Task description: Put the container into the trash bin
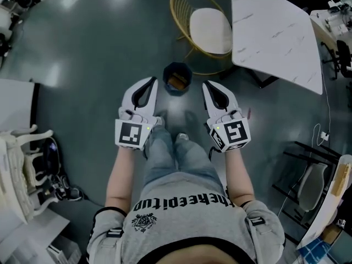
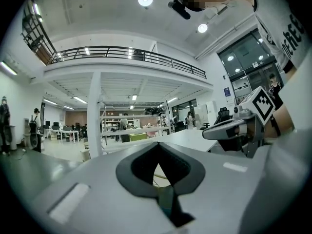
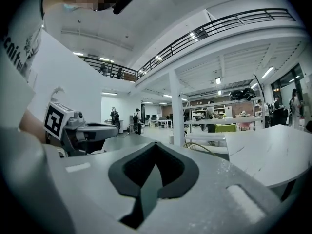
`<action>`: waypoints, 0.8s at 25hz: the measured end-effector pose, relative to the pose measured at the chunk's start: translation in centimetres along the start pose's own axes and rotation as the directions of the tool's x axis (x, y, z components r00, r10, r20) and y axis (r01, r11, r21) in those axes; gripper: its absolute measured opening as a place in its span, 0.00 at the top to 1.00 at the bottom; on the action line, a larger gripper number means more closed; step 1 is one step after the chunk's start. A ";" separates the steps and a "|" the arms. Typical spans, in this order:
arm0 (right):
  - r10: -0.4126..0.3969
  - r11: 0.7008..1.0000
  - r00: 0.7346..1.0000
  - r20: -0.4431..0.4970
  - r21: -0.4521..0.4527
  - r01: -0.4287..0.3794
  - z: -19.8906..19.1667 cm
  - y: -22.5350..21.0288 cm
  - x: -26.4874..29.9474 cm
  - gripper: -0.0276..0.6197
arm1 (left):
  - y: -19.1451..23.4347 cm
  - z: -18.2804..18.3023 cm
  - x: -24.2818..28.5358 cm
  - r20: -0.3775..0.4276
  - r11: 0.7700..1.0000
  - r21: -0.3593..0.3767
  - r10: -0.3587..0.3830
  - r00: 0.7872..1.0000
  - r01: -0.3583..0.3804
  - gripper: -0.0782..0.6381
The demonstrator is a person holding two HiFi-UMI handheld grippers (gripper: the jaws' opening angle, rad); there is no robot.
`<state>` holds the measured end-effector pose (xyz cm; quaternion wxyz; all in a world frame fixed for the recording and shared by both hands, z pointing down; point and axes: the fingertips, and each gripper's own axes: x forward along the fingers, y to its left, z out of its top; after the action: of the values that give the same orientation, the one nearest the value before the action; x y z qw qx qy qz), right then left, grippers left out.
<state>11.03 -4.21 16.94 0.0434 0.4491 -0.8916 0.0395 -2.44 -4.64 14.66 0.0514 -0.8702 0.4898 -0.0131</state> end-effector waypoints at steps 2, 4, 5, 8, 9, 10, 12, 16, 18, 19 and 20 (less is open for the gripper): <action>0.004 1.000 1.000 0.009 0.001 -0.004 0.4 0.2 -0.3 0.95 | -0.4 0.3 -0.2 0.003 1.000 0.006 0.000 1.000 0.000 0.86; 0.009 1.000 1.000 0.018 0.003 -0.009 0.8 0.5 -0.5 0.95 | -0.7 0.7 -0.5 0.006 1.000 0.011 0.001 1.000 -0.001 0.86; 0.011 1.000 1.000 0.022 0.005 -0.011 1.1 0.7 -0.6 0.95 | -0.8 0.9 -0.6 0.008 1.000 0.010 0.004 1.000 -0.004 0.86; 0.017 1.000 0.999 0.032 0.010 -0.017 1.5 1.0 -0.9 0.95 | -1.0 1.4 -1.0 0.010 1.000 0.007 0.015 1.000 -0.015 0.86; 0.018 1.000 0.999 0.033 0.011 -0.018 1.6 1.1 -1.0 0.95 | -1.1 1.6 -1.0 0.013 1.000 0.008 0.017 1.000 -0.017 0.86; 0.018 1.000 0.999 0.035 0.011 -0.018 1.6 1.1 -1.1 0.95 | -1.2 1.8 -1.0 0.017 1.000 0.009 0.019 1.000 -0.019 0.86; 0.020 1.000 0.999 0.037 0.012 -0.020 1.7 1.0 -1.2 0.95 | -1.3 1.9 -1.0 0.022 1.000 0.010 0.024 0.999 -0.024 0.86; 0.028 1.000 0.999 0.041 0.006 -0.028 2.1 1.2 -1.5 0.95 | -1.5 1.5 -1.4 0.005 0.999 0.011 0.038 0.999 -0.038 0.86; 0.031 1.000 0.998 0.046 0.001 -0.031 2.5 1.3 -1.6 0.95 | -1.6 2.3 -1.4 0.024 0.999 0.010 0.038 0.999 -0.038 0.86; 0.033 0.999 0.998 0.049 -0.001 -0.033 2.7 1.4 -1.5 0.95 | -1.6 2.5 -1.5 0.026 0.999 0.012 0.038 0.999 -0.039 0.86; 0.034 0.999 0.998 0.052 -0.002 -0.034 2.9 1.4 -1.5 0.95 | -1.5 2.5 -1.5 0.022 0.999 0.013 0.041 0.999 -0.041 0.86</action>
<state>10.70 -2.48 13.83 0.0199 0.4348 -0.8999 0.0280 -1.75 -2.35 12.40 0.0626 -0.8597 0.5069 -0.0059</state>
